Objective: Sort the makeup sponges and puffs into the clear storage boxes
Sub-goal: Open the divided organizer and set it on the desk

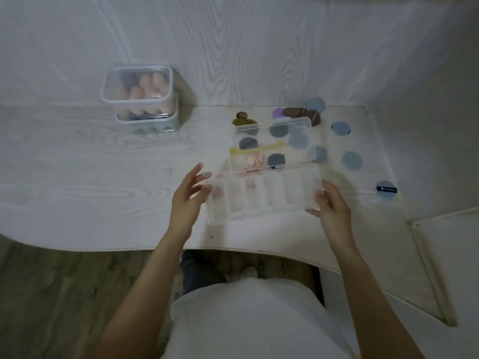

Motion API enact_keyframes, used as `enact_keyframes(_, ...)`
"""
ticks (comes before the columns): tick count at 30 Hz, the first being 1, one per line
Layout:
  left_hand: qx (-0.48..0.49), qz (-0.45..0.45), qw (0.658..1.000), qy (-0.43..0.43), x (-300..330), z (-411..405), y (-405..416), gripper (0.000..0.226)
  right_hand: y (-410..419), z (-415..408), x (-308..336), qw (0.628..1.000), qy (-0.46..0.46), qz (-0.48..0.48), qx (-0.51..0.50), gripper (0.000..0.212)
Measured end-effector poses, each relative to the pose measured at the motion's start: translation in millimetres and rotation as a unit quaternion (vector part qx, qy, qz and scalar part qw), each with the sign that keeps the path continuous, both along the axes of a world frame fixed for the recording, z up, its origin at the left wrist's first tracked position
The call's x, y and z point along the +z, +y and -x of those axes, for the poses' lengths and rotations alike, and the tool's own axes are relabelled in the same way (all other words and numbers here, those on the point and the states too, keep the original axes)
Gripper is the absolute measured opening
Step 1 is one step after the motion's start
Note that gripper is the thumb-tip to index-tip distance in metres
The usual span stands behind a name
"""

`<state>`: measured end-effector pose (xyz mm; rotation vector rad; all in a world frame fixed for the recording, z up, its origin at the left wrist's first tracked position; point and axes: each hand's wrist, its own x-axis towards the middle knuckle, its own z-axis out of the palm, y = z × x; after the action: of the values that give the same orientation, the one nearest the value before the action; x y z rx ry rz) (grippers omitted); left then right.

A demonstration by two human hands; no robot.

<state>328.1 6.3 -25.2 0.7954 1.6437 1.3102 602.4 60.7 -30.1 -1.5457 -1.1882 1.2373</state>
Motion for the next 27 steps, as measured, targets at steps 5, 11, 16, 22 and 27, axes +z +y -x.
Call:
enact_keyframes(5, 0.143, 0.01, 0.99, -0.004, -1.1, 70.9, -32.9, 0.048, 36.5, 91.6, 5.5, 0.985, -0.039, -0.028, 0.163, 0.032)
enact_keyframes(11, 0.295, 0.029, 0.955, 0.008, -5.2, 134.5, -66.6, 0.047, 64.2, 198.9, -7.2, 0.94, -0.115, -0.039, 0.319, 0.037)
enact_keyframes(16, 0.354, 0.074, 0.931, 0.056, -18.9, 167.2, -81.0, 0.05, 67.4, 253.3, -10.7, 0.913, -0.128, 0.001, 0.387, 0.042)
enact_keyframes(22, 0.259, 0.173, 0.938, 0.15, -31.5, 167.6, -73.5, 0.058, 65.8, 256.6, -20.4, 0.901, -0.148, 0.045, 0.406, 0.056)
enact_keyframes(27, 0.231, 0.072, 0.91, 0.335, -16.5, 130.8, -57.4, 0.039, 64.5, 209.4, -18.9, 0.918, -0.155, -0.05, 0.361, 0.04)
